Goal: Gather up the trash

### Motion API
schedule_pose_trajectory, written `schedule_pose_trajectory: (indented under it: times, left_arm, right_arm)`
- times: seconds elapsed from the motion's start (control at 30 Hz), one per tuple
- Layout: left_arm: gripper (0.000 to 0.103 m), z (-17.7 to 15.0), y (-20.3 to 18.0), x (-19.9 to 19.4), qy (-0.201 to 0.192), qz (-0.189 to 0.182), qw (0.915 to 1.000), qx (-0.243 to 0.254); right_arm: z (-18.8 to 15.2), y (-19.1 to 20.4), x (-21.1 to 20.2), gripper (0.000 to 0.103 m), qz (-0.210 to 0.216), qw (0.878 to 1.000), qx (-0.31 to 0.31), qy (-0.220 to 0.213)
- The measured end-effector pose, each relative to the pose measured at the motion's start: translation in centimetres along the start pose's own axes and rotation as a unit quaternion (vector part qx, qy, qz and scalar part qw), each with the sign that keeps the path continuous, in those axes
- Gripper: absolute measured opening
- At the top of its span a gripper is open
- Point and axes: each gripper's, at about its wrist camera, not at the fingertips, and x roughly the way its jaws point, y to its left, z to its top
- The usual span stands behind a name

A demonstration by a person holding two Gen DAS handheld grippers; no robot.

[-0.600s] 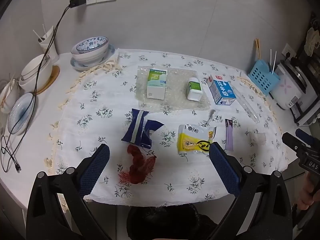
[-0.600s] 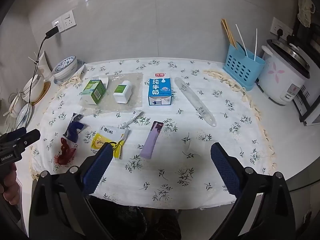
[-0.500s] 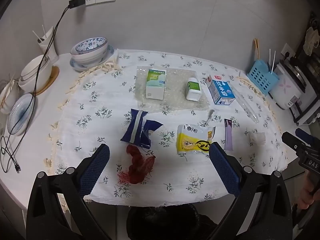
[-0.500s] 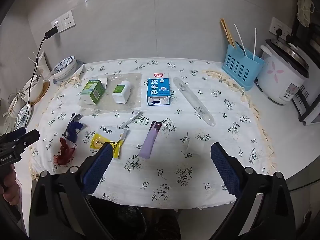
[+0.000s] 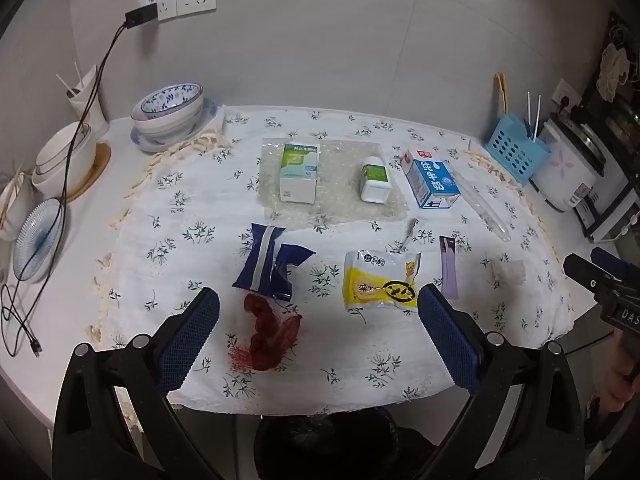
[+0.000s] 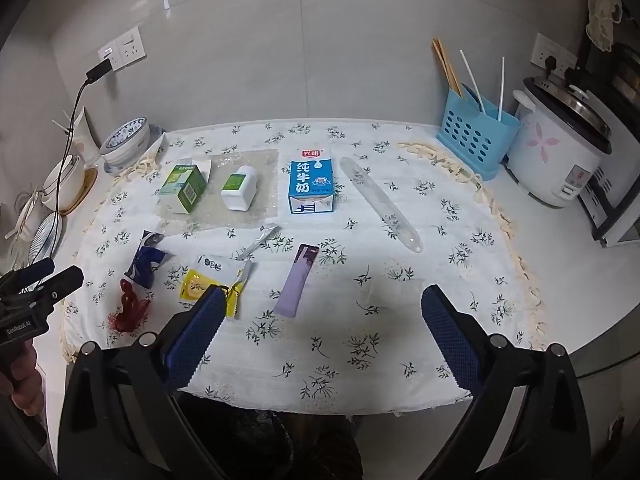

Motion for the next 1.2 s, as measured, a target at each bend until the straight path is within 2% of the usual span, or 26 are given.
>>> schedule_pose_trajectory:
  times: [1.2]
  left_arm:
    - [0.097,-0.2,0.4,0.3,0.008,-0.006,0.9999,0.006]
  right_arm:
    - [-0.3,1.0,1.0,0.094,0.017,1.000,0.004,0.013]
